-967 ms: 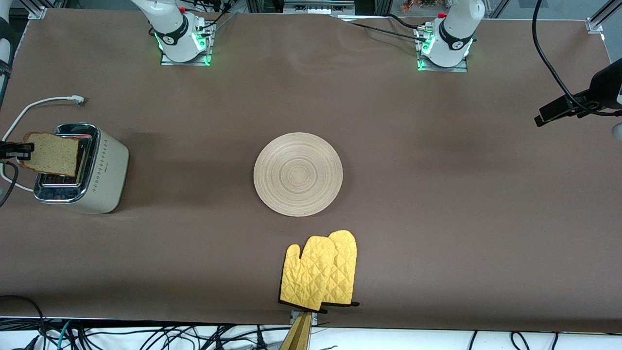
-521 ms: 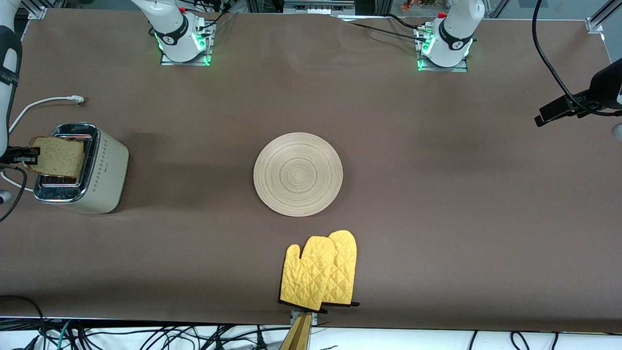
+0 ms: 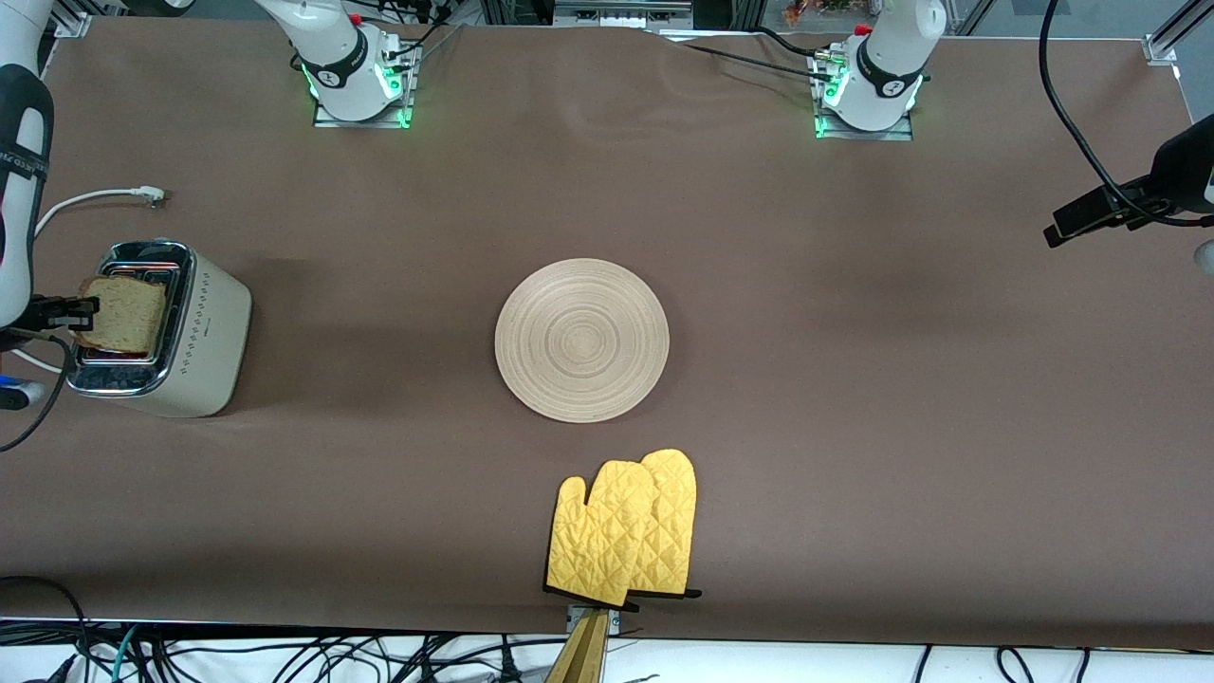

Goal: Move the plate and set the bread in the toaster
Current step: 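Open the right gripper and raise it off the bread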

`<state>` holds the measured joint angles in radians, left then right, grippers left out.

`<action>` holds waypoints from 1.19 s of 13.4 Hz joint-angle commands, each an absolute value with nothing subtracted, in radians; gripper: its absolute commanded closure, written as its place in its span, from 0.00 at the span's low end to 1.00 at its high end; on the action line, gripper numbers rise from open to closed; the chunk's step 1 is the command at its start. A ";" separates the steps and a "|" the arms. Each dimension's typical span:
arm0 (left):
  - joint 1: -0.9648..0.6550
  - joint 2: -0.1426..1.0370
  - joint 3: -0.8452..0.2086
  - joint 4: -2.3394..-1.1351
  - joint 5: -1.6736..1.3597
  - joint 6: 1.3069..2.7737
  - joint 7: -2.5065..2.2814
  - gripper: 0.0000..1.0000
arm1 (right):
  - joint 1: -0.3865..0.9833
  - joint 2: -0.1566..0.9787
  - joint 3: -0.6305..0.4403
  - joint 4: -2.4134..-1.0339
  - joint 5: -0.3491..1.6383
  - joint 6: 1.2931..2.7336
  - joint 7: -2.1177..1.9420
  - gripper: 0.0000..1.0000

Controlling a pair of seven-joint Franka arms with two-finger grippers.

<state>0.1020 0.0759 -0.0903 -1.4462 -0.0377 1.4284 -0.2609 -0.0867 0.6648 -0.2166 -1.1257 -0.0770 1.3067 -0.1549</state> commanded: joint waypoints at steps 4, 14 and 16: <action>0.103 0.074 -0.091 -1.437 -0.025 1.422 -0.262 0.00 | -0.086 0.676 -0.207 -1.164 -0.011 1.367 -0.144 1.00; 0.103 0.074 -0.091 -1.437 -0.025 1.422 -0.262 0.00 | -0.081 0.687 -0.207 -1.157 0.017 1.370 -0.117 0.00; 0.103 0.074 -0.091 -1.437 -0.025 1.422 -0.264 0.00 | -0.081 0.680 -0.207 -1.134 0.017 1.370 -0.123 0.00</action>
<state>0.1020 0.0759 -0.0903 -1.4462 -0.0377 1.4284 -0.2609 -0.0768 0.6925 -0.2112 -1.1573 0.0028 1.3714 -0.1173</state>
